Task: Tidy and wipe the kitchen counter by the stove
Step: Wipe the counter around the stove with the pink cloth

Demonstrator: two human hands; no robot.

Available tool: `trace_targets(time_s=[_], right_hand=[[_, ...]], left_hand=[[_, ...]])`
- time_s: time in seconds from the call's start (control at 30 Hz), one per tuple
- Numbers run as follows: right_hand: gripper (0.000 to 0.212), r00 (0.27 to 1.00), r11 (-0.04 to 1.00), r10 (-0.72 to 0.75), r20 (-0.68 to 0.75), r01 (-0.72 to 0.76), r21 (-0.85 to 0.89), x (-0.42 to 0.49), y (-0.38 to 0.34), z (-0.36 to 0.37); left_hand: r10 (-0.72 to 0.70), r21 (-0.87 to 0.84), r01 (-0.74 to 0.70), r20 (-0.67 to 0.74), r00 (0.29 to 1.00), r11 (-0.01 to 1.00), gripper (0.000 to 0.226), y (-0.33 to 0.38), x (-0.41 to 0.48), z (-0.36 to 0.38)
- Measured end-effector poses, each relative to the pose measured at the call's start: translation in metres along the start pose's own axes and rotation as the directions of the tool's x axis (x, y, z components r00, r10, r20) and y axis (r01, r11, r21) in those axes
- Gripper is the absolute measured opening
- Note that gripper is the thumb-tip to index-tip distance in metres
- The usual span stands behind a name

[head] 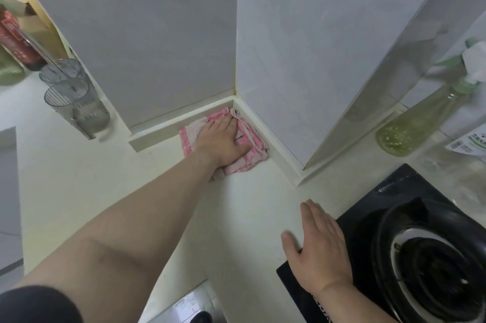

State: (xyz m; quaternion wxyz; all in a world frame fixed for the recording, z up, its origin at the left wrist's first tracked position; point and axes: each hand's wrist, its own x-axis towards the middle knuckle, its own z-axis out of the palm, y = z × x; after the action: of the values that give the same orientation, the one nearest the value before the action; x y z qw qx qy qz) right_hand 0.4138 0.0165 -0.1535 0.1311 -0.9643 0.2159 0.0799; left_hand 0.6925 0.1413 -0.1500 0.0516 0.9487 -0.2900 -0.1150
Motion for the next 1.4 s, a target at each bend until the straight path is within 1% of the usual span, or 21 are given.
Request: trace_targets(time_s=[0.13, 0.33, 0.4, 0.5, 0.57, 0.67, 0.87, 0.97, 1.1, 1.17, 1.33, 1.4], right_hand=[[0.094, 1.0, 1.0, -0.005, -0.005, 0.005, 0.004, 0.0, 0.0, 0.0], [0.094, 1.0, 1.0, 0.002, -0.019, -0.002, 0.006, -0.001, -0.002, -0.001], [0.09, 1.0, 1.0, 0.004, -0.01, -0.004, -0.002, -0.001, -0.002, -0.002], [0.08, 1.0, 1.0, 0.004, 0.003, -0.004, -0.005, -0.002, -0.004, -0.004], [0.084, 1.0, 1.0, 0.002, 0.002, -0.002, -0.017, -0.002, -0.005, -0.005], [0.093, 1.0, 0.999, 0.003, -0.002, -0.003, -0.034, -0.002, -0.003, -0.002], [0.091, 1.0, 1.0, 0.003, -0.024, -0.004, -0.023, -0.001, -0.003, 0.001], [0.09, 1.0, 1.0, 0.006, -0.022, -0.006, -0.009, -0.002, -0.003, 0.0], [0.077, 1.0, 1.0, 0.0, -0.01, 0.0, -0.006, -0.001, -0.004, -0.001], [0.076, 1.0, 1.0, -0.003, -0.012, 0.003, -0.001, -0.002, -0.003, 0.001], [0.082, 1.0, 0.999, -0.023, -0.01, 0.023, -0.033, -0.004, -0.006, 0.0], [0.088, 0.997, 0.996, -0.079, -0.006, 0.078, -0.045, -0.008, -0.008, -0.001]], left_hand=[[-0.03, -0.002, 0.03, -0.004, 1.0, 1.0, 0.089, -0.005, -0.011, 0.004], [-0.057, 0.004, 0.057, -0.021, 0.998, 0.998, 0.089, -0.026, -0.057, 0.011], [-0.061, 0.01, 0.061, -0.017, 0.998, 0.998, 0.089, -0.036, -0.072, 0.013], [-0.065, 0.016, 0.065, -0.001, 0.998, 0.998, 0.094, -0.051, -0.088, 0.015], [-0.059, 0.019, 0.059, 0.005, 0.998, 0.998, 0.094, -0.058, -0.093, 0.015], [-0.044, 0.025, 0.043, 0.015, 0.999, 0.999, 0.089, -0.061, -0.094, 0.012], [-0.055, 0.034, 0.054, 0.023, 0.998, 0.998, 0.087, -0.058, -0.064, 0.005], [-0.036, 0.04, 0.035, 0.029, 0.999, 0.999, 0.088, -0.055, -0.051, 0.002], [-0.013, 0.031, 0.013, 0.02, 1.0, 0.999, 0.088, -0.056, -0.051, 0.003], [-0.026, 0.027, 0.025, 0.026, 0.999, 0.999, 0.088, -0.056, -0.061, 0.004], [-0.036, 0.02, 0.036, 0.02, 0.999, 0.999, 0.088, -0.053, -0.105, 0.013], [-0.031, 0.008, 0.031, 0.022, 0.999, 0.999, 0.088, -0.049, -0.124, 0.017]])
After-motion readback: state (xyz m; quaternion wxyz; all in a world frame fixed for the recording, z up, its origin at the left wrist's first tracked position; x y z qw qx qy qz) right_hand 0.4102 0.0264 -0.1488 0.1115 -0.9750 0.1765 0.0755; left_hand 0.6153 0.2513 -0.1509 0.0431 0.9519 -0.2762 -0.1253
